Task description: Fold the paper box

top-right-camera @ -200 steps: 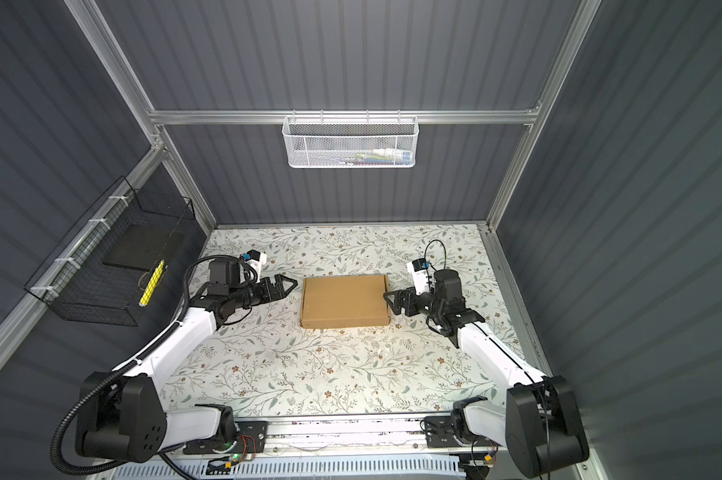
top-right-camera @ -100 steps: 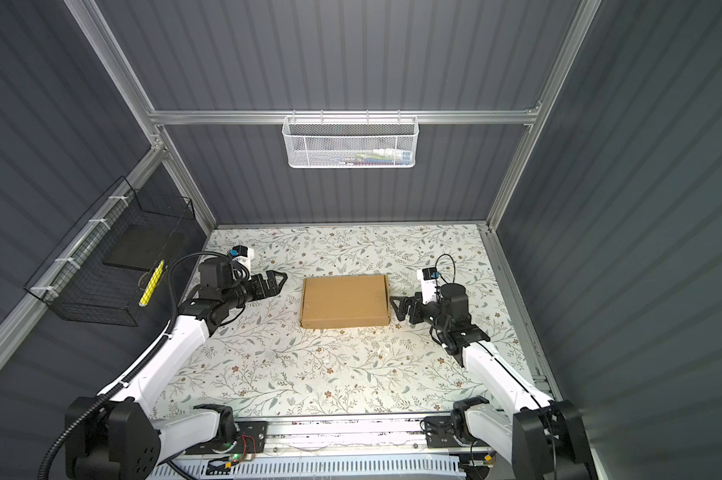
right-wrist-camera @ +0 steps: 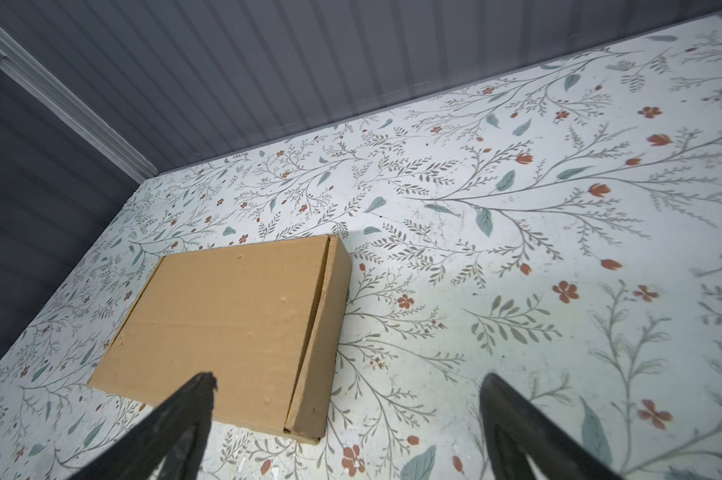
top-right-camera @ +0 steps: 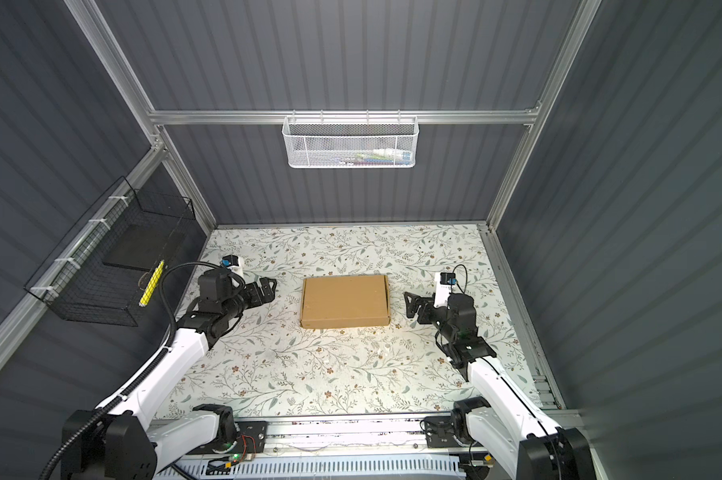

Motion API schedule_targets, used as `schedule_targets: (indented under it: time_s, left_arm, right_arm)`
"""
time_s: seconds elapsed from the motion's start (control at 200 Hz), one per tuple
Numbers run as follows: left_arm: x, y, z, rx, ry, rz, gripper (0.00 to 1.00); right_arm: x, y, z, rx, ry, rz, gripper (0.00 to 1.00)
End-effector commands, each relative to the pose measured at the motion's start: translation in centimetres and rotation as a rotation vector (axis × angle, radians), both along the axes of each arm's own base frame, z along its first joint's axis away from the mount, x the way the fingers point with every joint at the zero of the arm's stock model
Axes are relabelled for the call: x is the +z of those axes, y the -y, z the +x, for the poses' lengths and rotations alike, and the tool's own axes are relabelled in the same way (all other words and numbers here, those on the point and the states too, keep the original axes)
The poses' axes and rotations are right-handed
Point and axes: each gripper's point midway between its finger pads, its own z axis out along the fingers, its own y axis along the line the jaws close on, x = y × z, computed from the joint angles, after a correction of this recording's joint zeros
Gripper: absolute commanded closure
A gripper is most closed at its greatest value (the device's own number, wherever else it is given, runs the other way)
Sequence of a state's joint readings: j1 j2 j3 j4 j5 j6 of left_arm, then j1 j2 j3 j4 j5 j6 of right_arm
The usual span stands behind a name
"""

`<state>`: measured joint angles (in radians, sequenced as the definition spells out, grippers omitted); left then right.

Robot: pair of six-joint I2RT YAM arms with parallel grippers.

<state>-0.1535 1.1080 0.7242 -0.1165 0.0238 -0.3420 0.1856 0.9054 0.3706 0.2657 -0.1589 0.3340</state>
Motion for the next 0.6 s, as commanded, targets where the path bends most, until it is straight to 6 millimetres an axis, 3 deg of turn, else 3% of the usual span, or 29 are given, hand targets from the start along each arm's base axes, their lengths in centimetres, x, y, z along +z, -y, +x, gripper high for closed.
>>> schedule_targets:
  time_s: [0.0,0.195,0.41,0.595]
  left_arm:
    - [0.8,-1.9,0.2,0.073,0.063,0.079,0.00]
    - [0.4,-3.2,0.0,0.129,0.073,0.131,0.00]
    - [-0.7,-5.4,0.2,0.221,0.130,0.224,0.00]
    - [-3.4,-6.9,0.8,0.266,0.161,0.340,0.00]
  right_arm:
    - [0.7,2.1,-0.3,-0.112,0.070,-0.009,0.01]
    - [2.1,5.2,-1.9,-0.252,0.232,-0.060,0.01]
    - [3.1,6.6,-3.2,-0.301,0.315,-0.150,0.01]
    - [2.9,7.5,-3.3,-0.339,0.290,-0.197,0.01]
